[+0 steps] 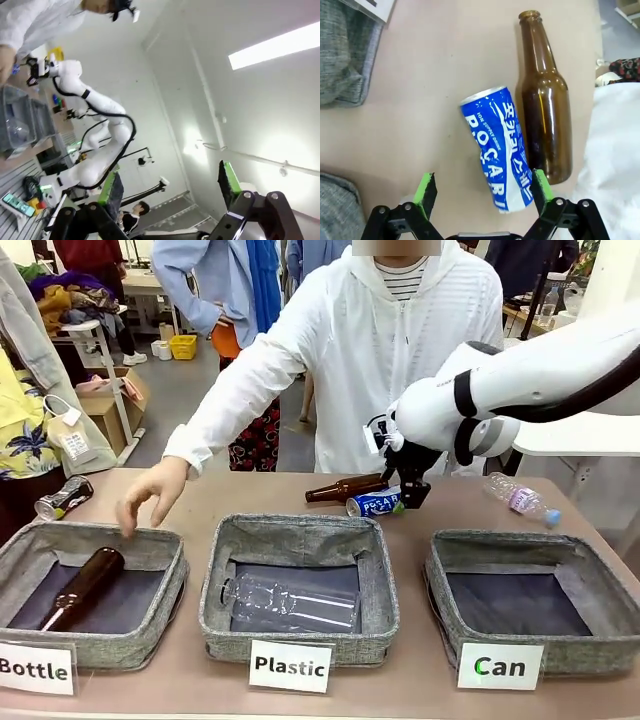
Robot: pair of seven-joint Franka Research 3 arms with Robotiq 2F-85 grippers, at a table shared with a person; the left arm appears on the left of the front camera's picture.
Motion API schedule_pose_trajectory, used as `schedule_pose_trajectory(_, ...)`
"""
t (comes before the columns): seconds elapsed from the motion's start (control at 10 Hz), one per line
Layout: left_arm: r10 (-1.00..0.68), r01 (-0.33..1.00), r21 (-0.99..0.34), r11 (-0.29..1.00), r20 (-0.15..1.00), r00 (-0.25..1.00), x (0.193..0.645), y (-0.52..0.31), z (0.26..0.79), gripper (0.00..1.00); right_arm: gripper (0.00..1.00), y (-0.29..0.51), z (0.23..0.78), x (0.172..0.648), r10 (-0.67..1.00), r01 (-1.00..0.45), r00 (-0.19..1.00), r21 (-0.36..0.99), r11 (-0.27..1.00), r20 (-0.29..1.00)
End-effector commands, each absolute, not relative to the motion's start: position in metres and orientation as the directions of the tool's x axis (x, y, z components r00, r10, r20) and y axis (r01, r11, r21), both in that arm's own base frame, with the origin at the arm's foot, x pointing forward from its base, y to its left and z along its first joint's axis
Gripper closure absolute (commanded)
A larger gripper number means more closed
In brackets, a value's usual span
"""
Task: Sort the can waste into the basket.
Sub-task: Pick up the can waste from the table and place it in the right Fabric basket.
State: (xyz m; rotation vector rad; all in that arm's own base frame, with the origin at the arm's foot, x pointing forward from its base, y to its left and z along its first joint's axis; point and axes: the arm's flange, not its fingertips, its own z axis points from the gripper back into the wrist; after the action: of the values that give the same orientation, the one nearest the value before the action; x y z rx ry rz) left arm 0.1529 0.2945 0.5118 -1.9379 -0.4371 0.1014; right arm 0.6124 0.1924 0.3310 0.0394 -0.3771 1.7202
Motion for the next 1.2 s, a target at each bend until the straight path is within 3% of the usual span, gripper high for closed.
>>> schedule_pose_trajectory(0.0,0.317,0.231,-0.956,-0.179,0.166,0.934,0.164,0.253,0.499,0.0,0.0,0.196,0.324,0.625,0.953,-0.962,-0.199,-0.23,-0.146,0.228)
schedule_pose_trajectory(0.3,0.16,0.156,-0.988,0.017,0.156,0.975,0.193,0.169,0.461,0.0,0.0,0.203,0.31,0.632,0.95,-0.963,-0.208,-0.219,-0.157,0.233)
schedule_pose_trajectory(0.4,0.117,0.096,-0.991,0.094,0.107,0.987,0.206,0.151,0.441,0.0,0.0,0.205,0.306,0.634,0.952,-0.964,-0.208,-0.214,-0.16,0.224)
schedule_pose_trajectory(0.5,0.19,0.15,-0.988,-0.045,0.138,0.972,0.195,0.2,0.467,0.0,0.0,0.207,0.302,0.635,0.957,-0.965,-0.206,-0.204,-0.164,0.205)
schedule_pose_trajectory(0.6,0.19,0.15,-0.988,-0.045,0.138,0.972,0.195,0.2,0.467,0.0,0.0,0.208,0.3,0.636,0.961,-0.967,-0.2,-0.194,-0.163,0.19)
schedule_pose_trajectory(0.7,0.19,0.15,-0.988,-0.045,0.138,0.972,0.195,0.2,0.467,0.0,0.51,0.208,0.3,0.636,0.964,-0.969,-0.195,-0.19,-0.161,0.178)
schedule_pose_trajectory(0.8,0.19,0.15,-0.988,-0.045,0.138,0.972,0.195,0.2,0.467,0.0,0.6,0.208,0.3,0.635,0.966,-0.97,-0.193,-0.181,-0.162,0.173)
schedule_pose_trajectory(0.9,0.19,0.15,-0.988,-0.045,0.138,0.972,0.195,0.2,0.467,0.0,1.0,0.208,0.3,0.636,0.967,-0.972,-0.19,-0.172,-0.161,0.17)
schedule_pose_trajectory(1.1,0.19,0.15,-0.988,-0.045,0.138,0.972,0.195,0.2,0.467,0.0,1.0,0.207,0.3,0.636,0.967,-0.974,-0.183,-0.168,-0.154,0.175)
